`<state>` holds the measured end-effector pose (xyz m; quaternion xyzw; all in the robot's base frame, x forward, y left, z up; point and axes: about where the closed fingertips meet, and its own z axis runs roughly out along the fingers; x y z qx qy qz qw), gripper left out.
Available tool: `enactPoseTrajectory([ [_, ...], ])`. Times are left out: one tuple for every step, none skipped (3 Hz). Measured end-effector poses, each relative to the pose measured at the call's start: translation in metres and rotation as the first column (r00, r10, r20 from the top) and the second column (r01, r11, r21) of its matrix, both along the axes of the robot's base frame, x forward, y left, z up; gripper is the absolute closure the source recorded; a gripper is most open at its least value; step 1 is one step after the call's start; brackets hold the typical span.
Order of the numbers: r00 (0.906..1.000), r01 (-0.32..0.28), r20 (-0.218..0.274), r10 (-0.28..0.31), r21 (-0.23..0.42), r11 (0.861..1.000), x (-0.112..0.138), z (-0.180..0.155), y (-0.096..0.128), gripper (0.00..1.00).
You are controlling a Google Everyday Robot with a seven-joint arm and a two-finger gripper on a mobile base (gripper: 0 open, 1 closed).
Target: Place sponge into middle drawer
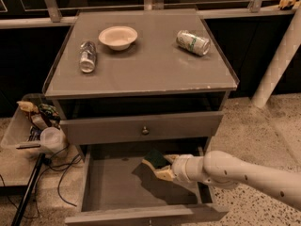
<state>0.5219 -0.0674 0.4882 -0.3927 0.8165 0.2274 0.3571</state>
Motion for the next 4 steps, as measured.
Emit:
enactPoseTrajectory([
  [0.9999,0.001,-0.012,-0.001,0.004,1.000,0.007,-0.021,-0.002,1.00],
  [0.9996,-0.014,-0.024,0.015,0.010,1.000,0.010,-0.045,-0.001,1.00],
  [0.9977,-0.037,-0.057,0.037,0.018,0.999,0.007,-0.072,0.004,1.00],
  [0.9942,-0.056,-0.090,0.058,0.028,0.998,0.002,-0.097,0.011,1.00],
])
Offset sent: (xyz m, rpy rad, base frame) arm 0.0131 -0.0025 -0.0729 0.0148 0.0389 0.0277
